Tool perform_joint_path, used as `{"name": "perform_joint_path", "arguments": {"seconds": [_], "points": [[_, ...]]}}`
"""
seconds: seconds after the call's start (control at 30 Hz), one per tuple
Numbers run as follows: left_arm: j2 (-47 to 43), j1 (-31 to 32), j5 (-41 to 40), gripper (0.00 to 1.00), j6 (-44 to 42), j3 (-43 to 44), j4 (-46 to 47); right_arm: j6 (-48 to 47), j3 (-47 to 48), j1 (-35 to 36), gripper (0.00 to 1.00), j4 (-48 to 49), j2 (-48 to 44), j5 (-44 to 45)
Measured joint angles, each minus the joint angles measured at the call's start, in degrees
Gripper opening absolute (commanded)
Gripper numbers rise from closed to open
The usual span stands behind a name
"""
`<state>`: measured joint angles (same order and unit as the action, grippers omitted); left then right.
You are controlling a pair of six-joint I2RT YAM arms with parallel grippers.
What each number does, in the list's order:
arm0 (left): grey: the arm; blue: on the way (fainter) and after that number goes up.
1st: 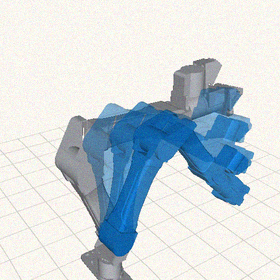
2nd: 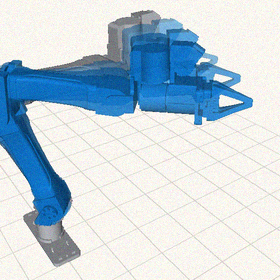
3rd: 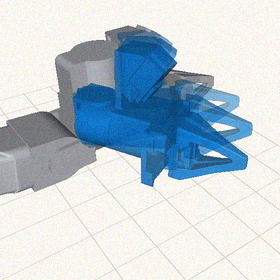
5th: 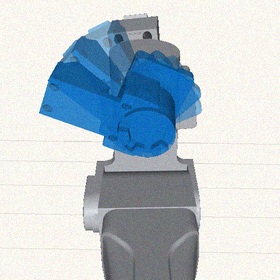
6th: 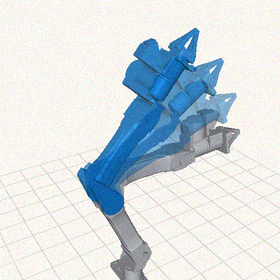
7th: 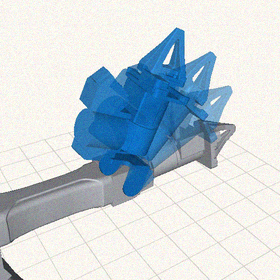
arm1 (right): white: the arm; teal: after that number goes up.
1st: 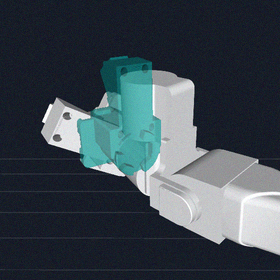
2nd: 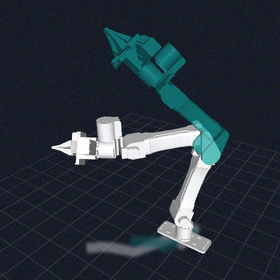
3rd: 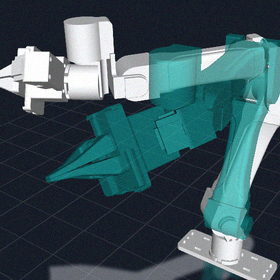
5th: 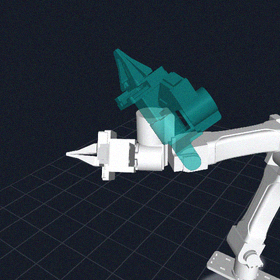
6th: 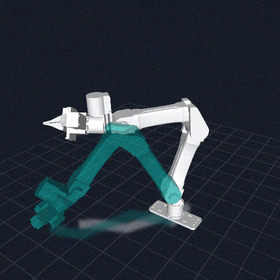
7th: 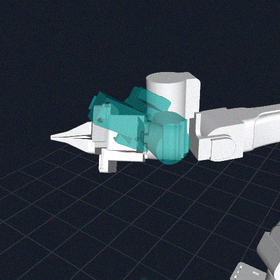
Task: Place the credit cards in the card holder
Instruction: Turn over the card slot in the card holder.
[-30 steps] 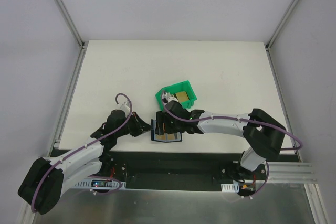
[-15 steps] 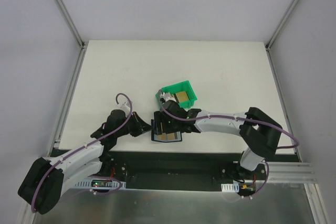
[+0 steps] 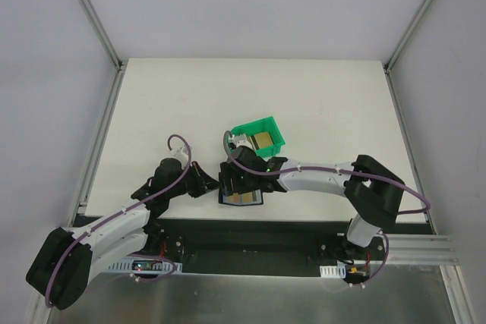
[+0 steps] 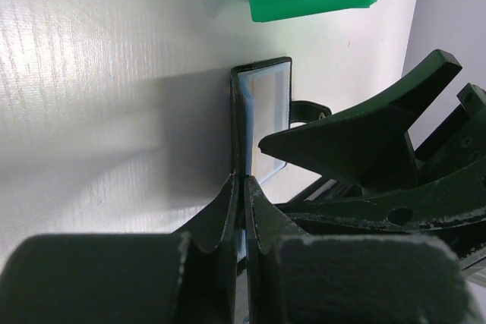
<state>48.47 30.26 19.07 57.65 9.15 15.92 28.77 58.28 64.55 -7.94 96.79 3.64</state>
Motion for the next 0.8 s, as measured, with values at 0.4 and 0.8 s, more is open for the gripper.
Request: {"name": "perform_joint_path", "arguments": {"seconds": [0.4,0.8], "points": [[0.04,0.00,-0.04,0.00,0.00,0.00,-0.37,0.13,-2.91,0.15,0.67,2.05,-4.00,2.82],[-0.13,0.00,-0.02,0.00,-0.24,0.00,-0.42,0.55,-2.58,0.15,0.67,1.70,-1.86,2.97]]}}
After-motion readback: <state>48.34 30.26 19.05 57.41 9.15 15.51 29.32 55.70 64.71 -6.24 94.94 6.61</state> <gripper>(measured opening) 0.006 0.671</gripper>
